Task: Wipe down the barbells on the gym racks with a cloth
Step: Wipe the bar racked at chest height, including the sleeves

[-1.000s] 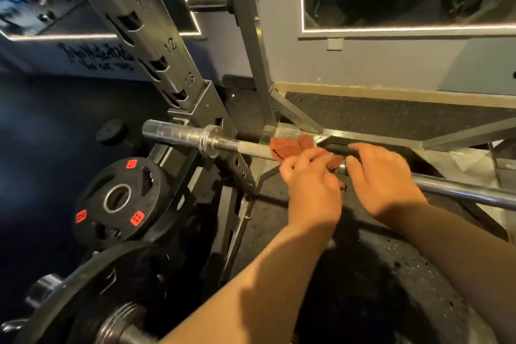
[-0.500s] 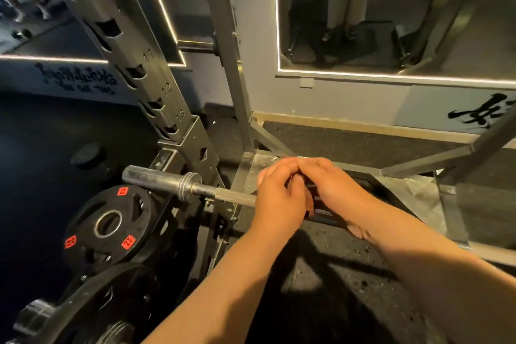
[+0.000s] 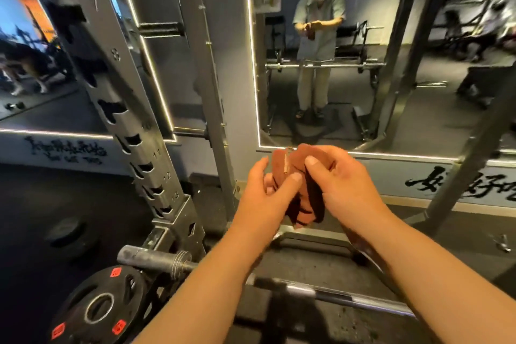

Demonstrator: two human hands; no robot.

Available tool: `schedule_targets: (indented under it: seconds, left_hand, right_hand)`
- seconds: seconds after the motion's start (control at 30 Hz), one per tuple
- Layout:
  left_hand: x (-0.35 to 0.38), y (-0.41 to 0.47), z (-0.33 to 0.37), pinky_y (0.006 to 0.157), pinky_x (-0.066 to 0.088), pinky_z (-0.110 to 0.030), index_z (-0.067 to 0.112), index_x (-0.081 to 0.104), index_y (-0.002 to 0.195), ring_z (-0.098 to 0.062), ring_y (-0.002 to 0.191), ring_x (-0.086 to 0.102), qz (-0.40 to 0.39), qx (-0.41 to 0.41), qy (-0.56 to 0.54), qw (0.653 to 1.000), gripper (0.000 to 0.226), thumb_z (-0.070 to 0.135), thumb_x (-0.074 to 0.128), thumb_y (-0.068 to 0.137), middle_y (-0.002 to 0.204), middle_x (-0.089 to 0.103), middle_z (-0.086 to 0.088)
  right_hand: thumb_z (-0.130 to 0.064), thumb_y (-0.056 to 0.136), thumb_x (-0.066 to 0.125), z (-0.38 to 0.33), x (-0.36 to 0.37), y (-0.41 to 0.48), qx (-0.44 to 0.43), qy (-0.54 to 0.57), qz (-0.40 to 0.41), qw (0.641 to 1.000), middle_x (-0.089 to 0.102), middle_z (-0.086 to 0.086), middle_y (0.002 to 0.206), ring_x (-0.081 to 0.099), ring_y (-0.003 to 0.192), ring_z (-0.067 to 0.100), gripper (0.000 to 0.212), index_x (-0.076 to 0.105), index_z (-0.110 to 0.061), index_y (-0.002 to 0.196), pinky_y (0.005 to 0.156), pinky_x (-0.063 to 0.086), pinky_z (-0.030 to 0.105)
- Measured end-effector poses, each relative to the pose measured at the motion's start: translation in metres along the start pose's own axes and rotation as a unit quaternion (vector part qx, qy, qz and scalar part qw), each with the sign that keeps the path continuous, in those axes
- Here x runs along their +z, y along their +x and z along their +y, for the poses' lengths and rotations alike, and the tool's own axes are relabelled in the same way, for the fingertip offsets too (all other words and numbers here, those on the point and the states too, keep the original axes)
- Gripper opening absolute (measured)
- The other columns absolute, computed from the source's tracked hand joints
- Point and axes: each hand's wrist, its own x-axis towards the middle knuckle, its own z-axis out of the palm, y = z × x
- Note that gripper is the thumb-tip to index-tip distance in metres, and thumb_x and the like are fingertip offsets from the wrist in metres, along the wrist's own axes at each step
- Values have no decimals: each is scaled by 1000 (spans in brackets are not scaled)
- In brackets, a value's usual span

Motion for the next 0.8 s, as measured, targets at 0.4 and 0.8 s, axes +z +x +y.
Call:
schedule_targets:
  seconds: [0.4,0.8]
  left_hand:
    - [-3,-8,141,66,53,-15,13,61,101,-2,74,71,-99,99,26,990,17,6,46,104,91,73,-7]
    - [32,-34,258,76,57,-39,25,66,91,-23,84,71,-63,219,89,970,14,39,68,94,93,73,-6]
  right_hand:
    - [-14,102,58,-169,-59,0,-198,-242,-108,944,69,-23,101,63,103,-6,21,67,-32,105,88,43,7]
    - [-33,98,66,-269,-130,-23,-76,-212,-166,960,74,-13,79,66,70,-1,17,76,-19,98,63,49,15]
